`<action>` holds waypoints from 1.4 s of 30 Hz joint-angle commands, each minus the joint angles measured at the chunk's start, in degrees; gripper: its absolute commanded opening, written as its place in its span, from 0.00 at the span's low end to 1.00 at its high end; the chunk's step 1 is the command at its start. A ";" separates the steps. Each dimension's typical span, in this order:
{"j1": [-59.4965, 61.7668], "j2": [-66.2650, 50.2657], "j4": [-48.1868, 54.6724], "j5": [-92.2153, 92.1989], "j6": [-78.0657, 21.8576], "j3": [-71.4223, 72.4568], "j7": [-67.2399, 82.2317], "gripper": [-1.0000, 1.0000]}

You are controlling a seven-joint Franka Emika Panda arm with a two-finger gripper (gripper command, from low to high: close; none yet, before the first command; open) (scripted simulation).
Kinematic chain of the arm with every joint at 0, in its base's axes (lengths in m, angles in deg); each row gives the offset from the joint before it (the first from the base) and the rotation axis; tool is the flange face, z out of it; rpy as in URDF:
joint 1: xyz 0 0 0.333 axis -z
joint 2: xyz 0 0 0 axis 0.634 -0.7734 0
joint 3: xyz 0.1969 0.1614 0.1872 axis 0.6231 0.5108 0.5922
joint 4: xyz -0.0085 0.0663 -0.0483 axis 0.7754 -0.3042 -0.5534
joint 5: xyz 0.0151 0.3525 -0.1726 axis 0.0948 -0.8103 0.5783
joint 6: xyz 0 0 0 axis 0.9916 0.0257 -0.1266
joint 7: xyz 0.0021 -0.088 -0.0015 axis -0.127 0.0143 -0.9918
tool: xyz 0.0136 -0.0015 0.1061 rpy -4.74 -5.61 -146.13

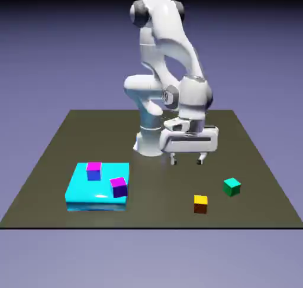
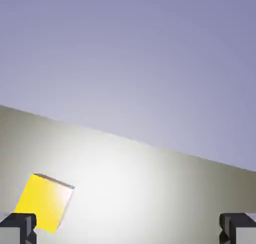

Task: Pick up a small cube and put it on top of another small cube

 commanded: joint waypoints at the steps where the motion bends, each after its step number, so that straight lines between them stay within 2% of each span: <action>1: 0.43 -2.08 1.17 0.93 -1.65 1.50 -1.04 0.50; 25: 9.85 -51.15 28.73 22.76 -40.71 36.95 -25.51 0.50; 42: -19.63 -37.72 24.00 -1.83 -24.79 3.75 -8.12 0.50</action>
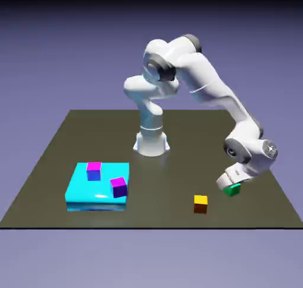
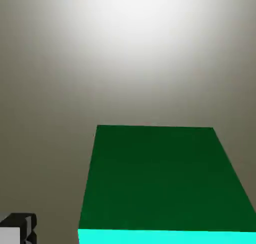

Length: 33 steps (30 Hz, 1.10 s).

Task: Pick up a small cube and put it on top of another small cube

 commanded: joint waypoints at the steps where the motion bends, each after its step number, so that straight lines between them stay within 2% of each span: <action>1: -1.84 0.84 -0.30 -1.54 1.00 -2.08 1.09 0.50; 4: -5.87 2.67 -0.94 -4.89 3.17 -6.61 3.46 0.50; 5: -5.87 2.67 -0.94 -4.89 3.17 -6.61 3.46 0.00; 25: 29.13 -13.27 4.67 24.30 -15.74 32.81 -17.19 0.00; 28: 27.53 -13.13 4.52 22.92 -15.63 33.47 -15.51 0.00; 33: 23.20 -6.30 2.53 14.24 -15.37 23.10 -5.43 0.00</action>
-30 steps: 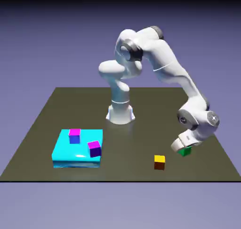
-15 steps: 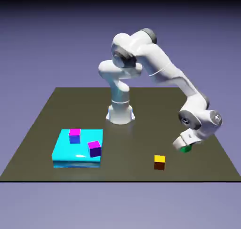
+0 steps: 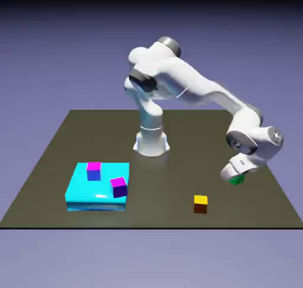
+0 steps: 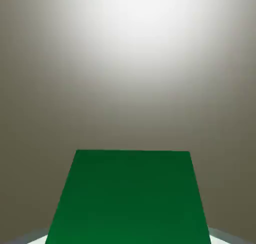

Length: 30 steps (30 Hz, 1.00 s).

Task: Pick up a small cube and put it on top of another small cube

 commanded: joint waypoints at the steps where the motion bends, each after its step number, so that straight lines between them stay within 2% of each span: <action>1: -0.87 1.37 -0.40 -1.59 0.02 -2.08 1.98 0.00; 30: -1.56 35.43 -8.84 -29.50 -2.03 -62.30 34.91 0.00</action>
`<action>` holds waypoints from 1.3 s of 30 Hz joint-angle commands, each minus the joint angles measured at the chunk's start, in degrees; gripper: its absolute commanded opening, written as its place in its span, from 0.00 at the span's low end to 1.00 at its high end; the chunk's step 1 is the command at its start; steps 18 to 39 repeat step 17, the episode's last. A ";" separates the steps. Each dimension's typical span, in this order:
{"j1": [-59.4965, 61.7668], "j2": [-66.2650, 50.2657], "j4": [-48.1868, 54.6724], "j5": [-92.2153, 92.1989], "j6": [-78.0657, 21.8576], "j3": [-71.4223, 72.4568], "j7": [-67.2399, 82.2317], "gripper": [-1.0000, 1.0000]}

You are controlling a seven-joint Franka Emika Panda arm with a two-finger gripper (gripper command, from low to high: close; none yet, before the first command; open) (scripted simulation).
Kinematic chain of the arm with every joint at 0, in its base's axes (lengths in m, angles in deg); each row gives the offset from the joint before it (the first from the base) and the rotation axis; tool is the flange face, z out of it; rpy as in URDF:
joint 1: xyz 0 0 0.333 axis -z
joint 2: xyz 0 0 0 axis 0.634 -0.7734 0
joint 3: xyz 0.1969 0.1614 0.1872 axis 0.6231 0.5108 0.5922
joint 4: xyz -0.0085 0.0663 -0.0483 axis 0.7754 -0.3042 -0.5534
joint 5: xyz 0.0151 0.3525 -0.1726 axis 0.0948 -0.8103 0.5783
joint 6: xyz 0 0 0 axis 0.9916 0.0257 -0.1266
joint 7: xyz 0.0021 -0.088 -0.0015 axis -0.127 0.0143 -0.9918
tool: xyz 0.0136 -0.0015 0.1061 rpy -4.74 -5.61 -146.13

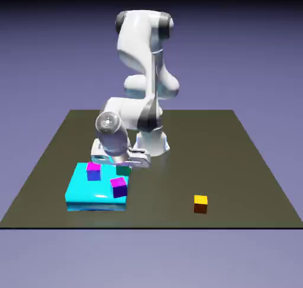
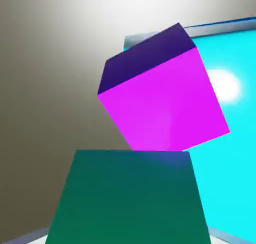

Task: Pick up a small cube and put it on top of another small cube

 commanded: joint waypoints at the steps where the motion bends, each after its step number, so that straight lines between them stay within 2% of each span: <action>1: 0.10 1.16 -0.28 -0.73 -0.07 -2.08 1.01 0.00; 5: 5.89 2.57 -0.23 2.39 -1.08 -6.97 -2.43 0.00; 10: 6.14 -0.67 -7.29 1.46 9.04 -6.71 -1.76 0.00; 11: 6.14 -0.67 -7.29 1.46 9.04 -6.71 -1.76 1.00; 16: 5.89 2.52 -0.35 2.38 -0.91 -6.97 -2.42 1.00; 39: 5.89 2.57 -0.23 2.39 -1.08 -6.97 -2.43 1.00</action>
